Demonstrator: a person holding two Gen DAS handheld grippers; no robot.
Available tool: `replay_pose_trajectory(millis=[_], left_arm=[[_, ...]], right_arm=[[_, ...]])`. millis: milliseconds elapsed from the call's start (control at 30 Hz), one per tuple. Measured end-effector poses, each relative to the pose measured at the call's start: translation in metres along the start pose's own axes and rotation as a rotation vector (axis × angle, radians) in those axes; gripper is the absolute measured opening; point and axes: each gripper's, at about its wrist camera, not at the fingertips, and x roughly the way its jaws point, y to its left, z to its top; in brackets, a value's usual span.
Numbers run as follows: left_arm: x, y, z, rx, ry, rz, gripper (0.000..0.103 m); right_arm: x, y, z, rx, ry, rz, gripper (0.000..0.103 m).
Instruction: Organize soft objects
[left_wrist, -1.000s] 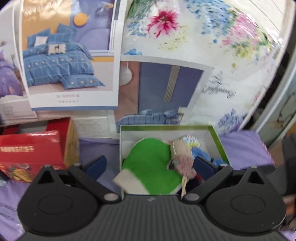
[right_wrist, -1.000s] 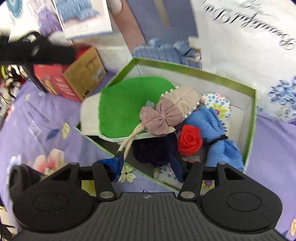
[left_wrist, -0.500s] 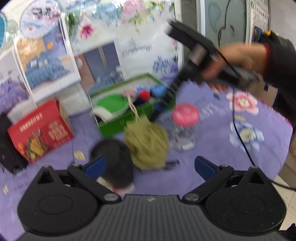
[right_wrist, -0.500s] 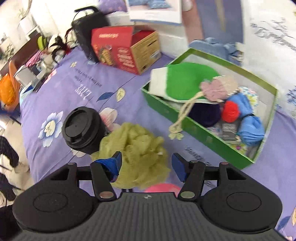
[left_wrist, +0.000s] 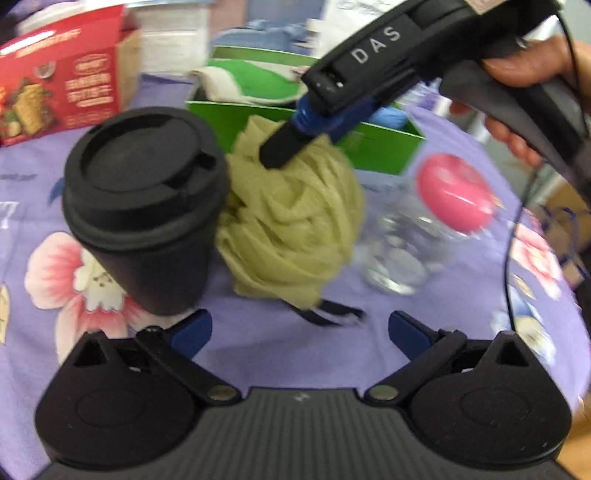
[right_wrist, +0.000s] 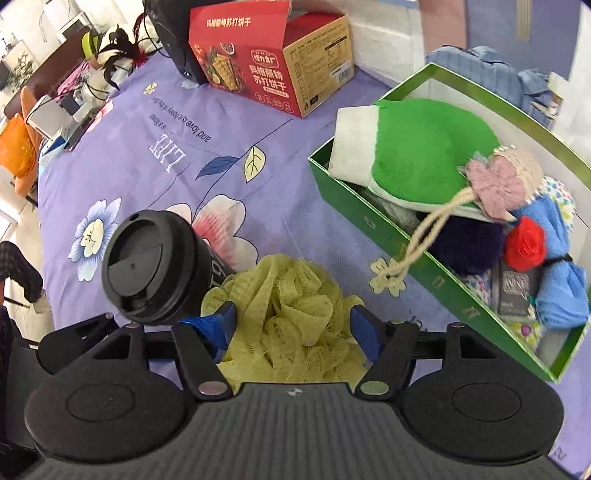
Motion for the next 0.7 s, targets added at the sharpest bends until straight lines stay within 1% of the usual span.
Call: replay_pose_trajectory(millis=[67, 167, 267, 300, 367, 400, 433, 467, 533, 567, 600, 633, 700], left_arm=[[0.004, -0.001, 0.002, -0.053, -0.020, 0.034, 0.100], [0.008, -0.001, 0.005, -0.117, -0.052, 0.054, 0.100], [0.016, -0.005, 0.006, -0.136, -0.065, 0.077, 0.100], [0.017, -0.006, 0.006, -0.134, -0.068, 0.077, 0.097], [0.020, -0.008, 0.008, -0.133, -0.071, 0.075, 0.079], [0.023, -0.006, 0.010, -0.130, -0.055, 0.069, 0.062], [0.025, -0.005, 0.012, -0.127, -0.040, 0.054, 0.051], [0.024, -0.003, 0.012, -0.129, -0.040, 0.045, 0.048], [0.017, -0.003, 0.012, -0.120, -0.046, 0.024, 0.039], [0.013, -0.005, 0.012, -0.109, -0.049, 0.018, 0.037], [0.009, -0.008, 0.012, -0.099, -0.052, 0.013, 0.033], [0.004, -0.012, 0.011, -0.087, -0.057, 0.005, 0.031], [-0.010, -0.021, 0.008, -0.070, -0.071, -0.010, 0.030]], right_arm=[[0.009, -0.002, 0.004, 0.001, 0.013, 0.031, 0.057], [0.024, -0.008, 0.006, 0.031, 0.022, 0.075, 0.060], [0.034, -0.013, 0.003, 0.070, 0.049, 0.122, 0.065], [0.037, -0.015, 0.001, 0.088, 0.058, 0.134, 0.066], [0.039, -0.018, -0.003, 0.121, 0.081, 0.147, 0.068], [0.038, -0.019, -0.005, 0.142, 0.081, 0.150, 0.069], [0.037, -0.022, -0.007, 0.164, 0.078, 0.153, 0.069], [0.034, -0.024, -0.009, 0.176, 0.062, 0.158, 0.068], [0.025, -0.027, -0.020, 0.189, 0.003, 0.163, 0.057], [0.021, -0.027, -0.025, 0.192, -0.014, 0.169, 0.054], [0.017, -0.025, -0.031, 0.186, -0.030, 0.169, 0.049], [0.013, -0.022, -0.035, 0.183, -0.042, 0.165, 0.044], [0.002, -0.016, -0.042, 0.170, -0.063, 0.153, 0.040]])
